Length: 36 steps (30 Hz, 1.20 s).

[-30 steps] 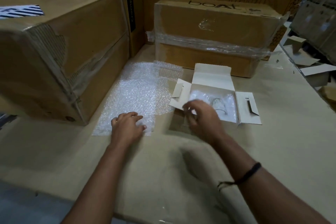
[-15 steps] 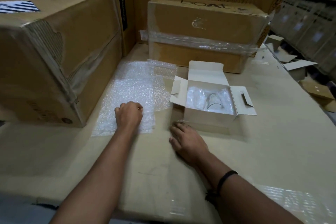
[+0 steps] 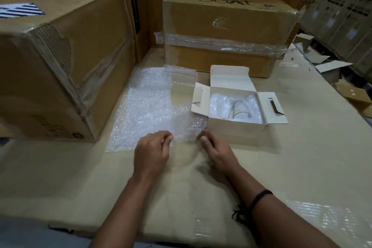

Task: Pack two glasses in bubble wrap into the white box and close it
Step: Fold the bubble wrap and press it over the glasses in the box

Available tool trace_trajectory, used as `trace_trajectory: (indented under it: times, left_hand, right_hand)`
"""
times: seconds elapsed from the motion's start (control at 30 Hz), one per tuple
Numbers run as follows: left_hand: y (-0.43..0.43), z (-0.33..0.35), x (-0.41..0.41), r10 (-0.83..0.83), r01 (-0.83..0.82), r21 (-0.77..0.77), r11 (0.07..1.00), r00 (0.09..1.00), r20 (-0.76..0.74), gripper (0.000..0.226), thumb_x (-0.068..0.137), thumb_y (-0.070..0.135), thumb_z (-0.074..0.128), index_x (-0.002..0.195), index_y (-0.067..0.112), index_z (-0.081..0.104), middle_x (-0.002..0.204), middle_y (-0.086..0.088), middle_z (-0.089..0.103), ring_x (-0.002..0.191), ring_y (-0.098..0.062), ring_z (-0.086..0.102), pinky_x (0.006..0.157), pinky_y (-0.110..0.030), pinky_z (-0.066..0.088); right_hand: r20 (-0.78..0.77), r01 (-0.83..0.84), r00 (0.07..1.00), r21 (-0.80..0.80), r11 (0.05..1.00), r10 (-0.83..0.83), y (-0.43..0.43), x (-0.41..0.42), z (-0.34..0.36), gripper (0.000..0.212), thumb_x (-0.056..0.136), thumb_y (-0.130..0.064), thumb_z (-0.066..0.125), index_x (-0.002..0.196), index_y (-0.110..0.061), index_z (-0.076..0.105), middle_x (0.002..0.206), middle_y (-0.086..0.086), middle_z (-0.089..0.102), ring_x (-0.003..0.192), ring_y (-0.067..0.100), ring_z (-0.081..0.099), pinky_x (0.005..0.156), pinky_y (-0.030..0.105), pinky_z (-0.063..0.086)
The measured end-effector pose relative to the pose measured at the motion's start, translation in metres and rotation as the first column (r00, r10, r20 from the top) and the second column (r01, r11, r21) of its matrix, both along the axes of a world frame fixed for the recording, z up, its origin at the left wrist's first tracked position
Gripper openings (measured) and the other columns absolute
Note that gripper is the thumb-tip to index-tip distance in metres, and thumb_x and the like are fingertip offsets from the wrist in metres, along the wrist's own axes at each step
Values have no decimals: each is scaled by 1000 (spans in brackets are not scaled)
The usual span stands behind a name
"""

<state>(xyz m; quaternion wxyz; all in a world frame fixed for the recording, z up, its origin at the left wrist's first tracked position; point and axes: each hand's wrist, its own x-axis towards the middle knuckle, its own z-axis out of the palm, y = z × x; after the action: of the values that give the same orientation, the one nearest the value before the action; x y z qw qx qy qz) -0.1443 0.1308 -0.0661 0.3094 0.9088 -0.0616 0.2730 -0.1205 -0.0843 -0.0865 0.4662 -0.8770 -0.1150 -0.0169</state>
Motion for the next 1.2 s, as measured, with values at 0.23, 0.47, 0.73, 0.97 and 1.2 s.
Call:
trace_trajectory:
  times: [0.23, 0.47, 0.73, 0.97, 1.2]
  left_hand:
    - [-14, -9, -34, -351, 342, -80, 936, 916, -196, 19, 83, 43, 56, 87, 28, 68, 73, 13, 68, 63, -4, 60, 62, -29, 49]
    - [-10, -6, -12, -215, 200, -105, 974, 963, -161, 37, 84, 56, 50, 91, 28, 73, 94, 17, 69, 94, -10, 58, 85, -37, 43]
    - [-47, -7, -16, 84, 37, 268, 963, 901, -426, 68, 86, 64, 50, 145, 34, 35, 148, 8, 36, 135, -19, 25, 105, -40, 15]
    - [-56, -8, -12, 160, -39, 258, 965, 868, -470, 27, 85, 47, 58, 106, 32, 65, 125, 11, 53, 117, -17, 38, 94, -35, 22]
    - [-63, 9, -17, -66, 73, 31, 997, 981, -183, 5, 83, 27, 73, 87, 26, 72, 88, 8, 72, 83, -18, 63, 80, -34, 34]
  right_hand:
    - [-358, 252, 932, 543, 801, -51, 11, 10, 17, 61, 85, -12, 73, 135, -20, 40, 101, 14, 68, 75, 17, 67, 64, 29, 54]
    - [-410, 193, 911, 526, 828, 48, -26, -9, 37, 57, 82, 21, 53, 127, -14, 57, 95, 16, 66, 72, 24, 60, 62, 35, 52]
    - [-469, 172, 883, 388, 905, 34, -103, -28, 45, 21, 78, 18, 61, 82, -3, 57, 74, 12, 66, 54, 17, 60, 51, 28, 47]
    - [-237, 221, 916, -373, 901, -323, -111, -22, 37, 15, 76, -14, 66, 70, -21, 54, 62, 1, 59, 56, 24, 59, 56, 37, 51]
    - [-132, 36, 985, -465, 885, -110, -107, -18, 55, 86, 72, -29, 82, 146, -26, 39, 137, -7, 52, 128, 19, 44, 105, 38, 36]
